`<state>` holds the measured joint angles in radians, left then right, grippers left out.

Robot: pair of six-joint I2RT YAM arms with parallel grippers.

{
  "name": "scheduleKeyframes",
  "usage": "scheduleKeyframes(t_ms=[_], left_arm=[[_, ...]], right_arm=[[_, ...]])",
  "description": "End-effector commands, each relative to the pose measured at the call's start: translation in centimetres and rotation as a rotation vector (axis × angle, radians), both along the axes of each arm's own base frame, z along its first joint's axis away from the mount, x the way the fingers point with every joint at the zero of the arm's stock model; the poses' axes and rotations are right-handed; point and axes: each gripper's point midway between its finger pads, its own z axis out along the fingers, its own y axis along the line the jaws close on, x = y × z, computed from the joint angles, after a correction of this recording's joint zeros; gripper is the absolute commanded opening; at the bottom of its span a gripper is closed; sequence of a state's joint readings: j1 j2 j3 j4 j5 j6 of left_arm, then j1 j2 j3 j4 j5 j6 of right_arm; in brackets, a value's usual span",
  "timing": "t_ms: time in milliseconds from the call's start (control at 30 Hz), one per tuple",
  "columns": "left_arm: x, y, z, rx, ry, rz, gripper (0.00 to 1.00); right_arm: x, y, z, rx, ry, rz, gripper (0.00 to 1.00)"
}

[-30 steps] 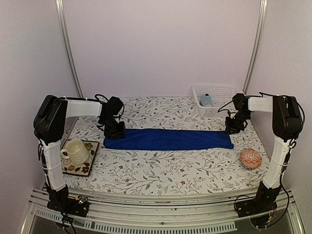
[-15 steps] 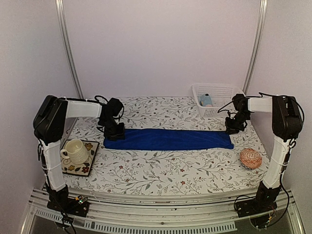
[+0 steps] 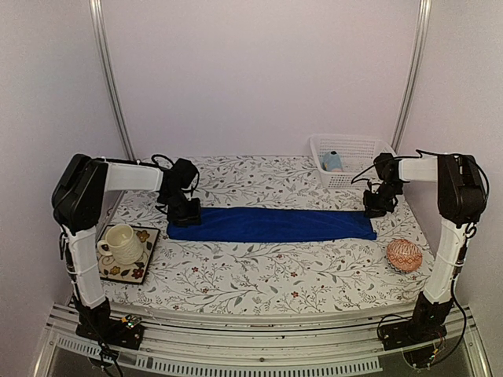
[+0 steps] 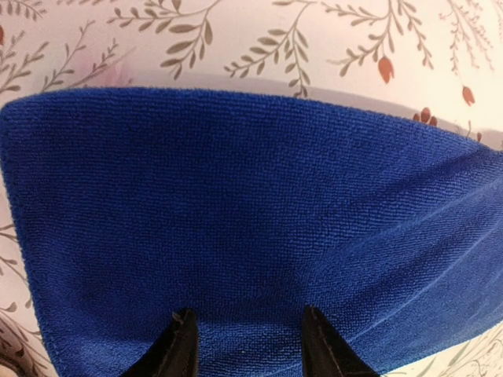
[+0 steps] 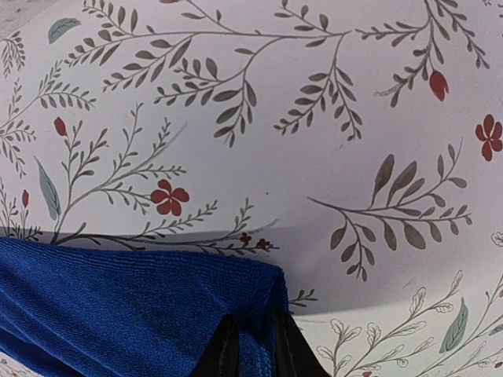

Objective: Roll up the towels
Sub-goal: Smooth out the towel at the center of the board.

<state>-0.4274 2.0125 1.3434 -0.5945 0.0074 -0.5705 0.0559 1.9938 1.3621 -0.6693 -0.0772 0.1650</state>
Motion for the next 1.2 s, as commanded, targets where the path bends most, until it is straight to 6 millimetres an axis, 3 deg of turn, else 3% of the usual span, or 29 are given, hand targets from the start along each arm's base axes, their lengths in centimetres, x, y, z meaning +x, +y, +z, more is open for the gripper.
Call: scheduleKeyframes(t_ms=[0, 267, 633, 1167], left_arm=[[-1.6, 0.6, -2.1, 0.032, 0.061, 0.005, 0.45], [-2.1, 0.8, -2.5, 0.04, 0.072, 0.004, 0.46], [-3.5, 2.2, -4.1, 0.101, 0.109, 0.011, 0.46], [-3.9, 3.6, -4.9, 0.162, 0.122, 0.032, 0.47]], right_arm=[[-0.2, -0.4, -0.9, -0.008, 0.009, -0.014, 0.18], [0.4, -0.6, -0.1, -0.019, -0.018, -0.026, 0.03], [2.5, -1.8, 3.5, -0.083, -0.121, -0.036, 0.02], [3.4, -2.7, 4.1, -0.082, -0.154, -0.055, 0.02]])
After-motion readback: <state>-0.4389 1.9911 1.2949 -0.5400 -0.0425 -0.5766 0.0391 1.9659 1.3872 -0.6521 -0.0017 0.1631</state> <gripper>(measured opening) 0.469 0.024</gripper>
